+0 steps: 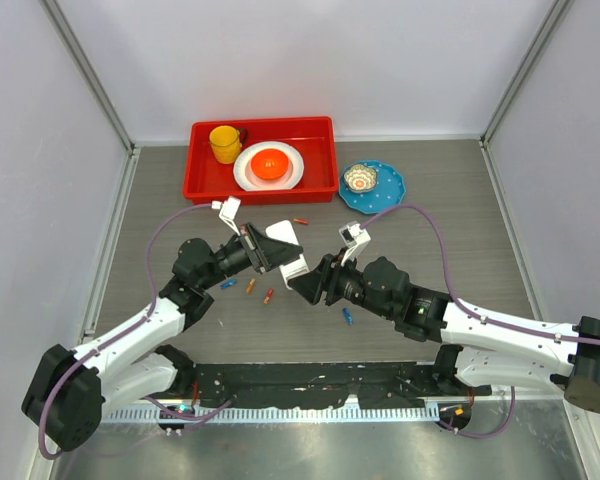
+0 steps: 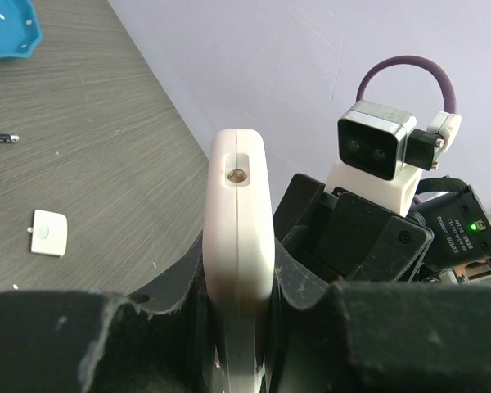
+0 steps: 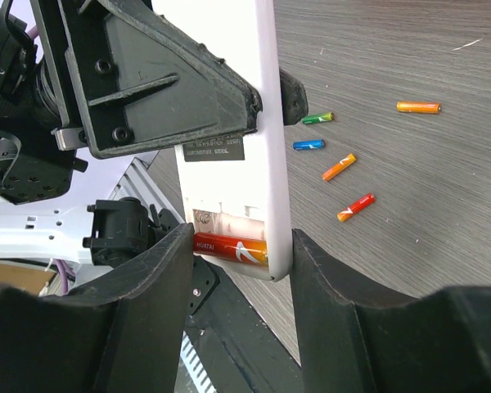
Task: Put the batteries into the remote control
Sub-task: Load the battery into the remote control.
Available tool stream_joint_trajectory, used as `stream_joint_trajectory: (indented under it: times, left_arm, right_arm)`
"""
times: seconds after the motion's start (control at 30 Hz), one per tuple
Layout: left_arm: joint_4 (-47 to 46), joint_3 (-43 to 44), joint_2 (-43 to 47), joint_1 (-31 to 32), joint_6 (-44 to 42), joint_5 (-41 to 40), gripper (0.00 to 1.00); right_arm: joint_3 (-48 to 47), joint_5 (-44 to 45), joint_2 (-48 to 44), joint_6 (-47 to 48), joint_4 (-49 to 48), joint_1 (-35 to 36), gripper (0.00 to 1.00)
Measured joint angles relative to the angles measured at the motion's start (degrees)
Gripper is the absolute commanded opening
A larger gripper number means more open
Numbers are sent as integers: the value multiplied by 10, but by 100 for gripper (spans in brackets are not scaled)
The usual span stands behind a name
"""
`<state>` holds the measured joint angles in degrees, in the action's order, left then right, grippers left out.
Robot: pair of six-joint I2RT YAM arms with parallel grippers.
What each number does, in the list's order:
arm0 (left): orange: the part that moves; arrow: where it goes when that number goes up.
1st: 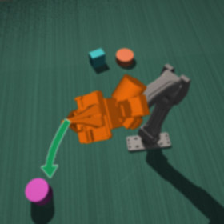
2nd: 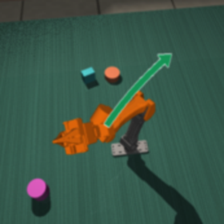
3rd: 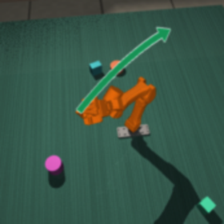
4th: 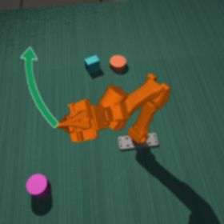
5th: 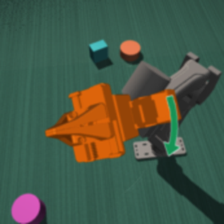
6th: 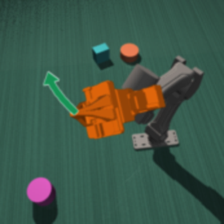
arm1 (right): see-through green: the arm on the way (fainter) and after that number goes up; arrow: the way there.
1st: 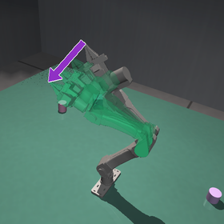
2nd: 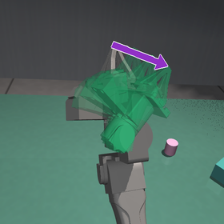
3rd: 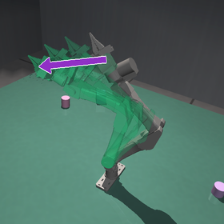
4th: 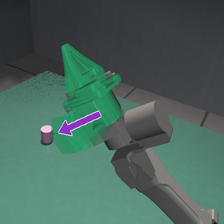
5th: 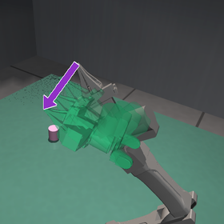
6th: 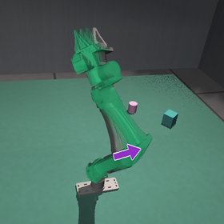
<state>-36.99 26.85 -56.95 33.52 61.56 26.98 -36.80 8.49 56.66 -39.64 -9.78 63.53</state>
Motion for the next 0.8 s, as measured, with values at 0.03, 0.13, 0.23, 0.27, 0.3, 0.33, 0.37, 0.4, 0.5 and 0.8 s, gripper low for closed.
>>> stream_joint_trajectory:
  times: [0.03,0.13,0.23,0.27,0.3,0.33,0.37,0.4,0.5,0.8]
  left_arm:
    - [0,0,1,0,0,0,0]
    - [0,0,1,0,0,0,0]
    - [5,0,1,0,0,0,0]
    - [6,-1,1,0,0,0,0]
    - [8,-1,1,0,0,0,0]
    - [8,-2,1,0,0,0,0]
    - [8,-3,1,0,0,0,0]
    - [8,-4,2,0,1,-1,0]
    - [9,-6,4,0,2,-4,0]
    - [8,-9,5,0,8,-10,0]
  right_arm:
    - [0,0,0,0,0,0,1]
    - [0,3,1,-1,0,0,1]
    - [0,4,5,-7,-1,0,1]
    - [0,5,7,-10,-1,0,1]
    - [0,5,8,-12,-1,0,1]
    - [0,5,9,-14,0,0,1]
    - [0,6,9,-16,0,0,1]
    - [0,7,9,-18,0,0,1]
    - [0,8,10,-24,0,0,1]
    - [0,3,10,-26,0,-4,8]
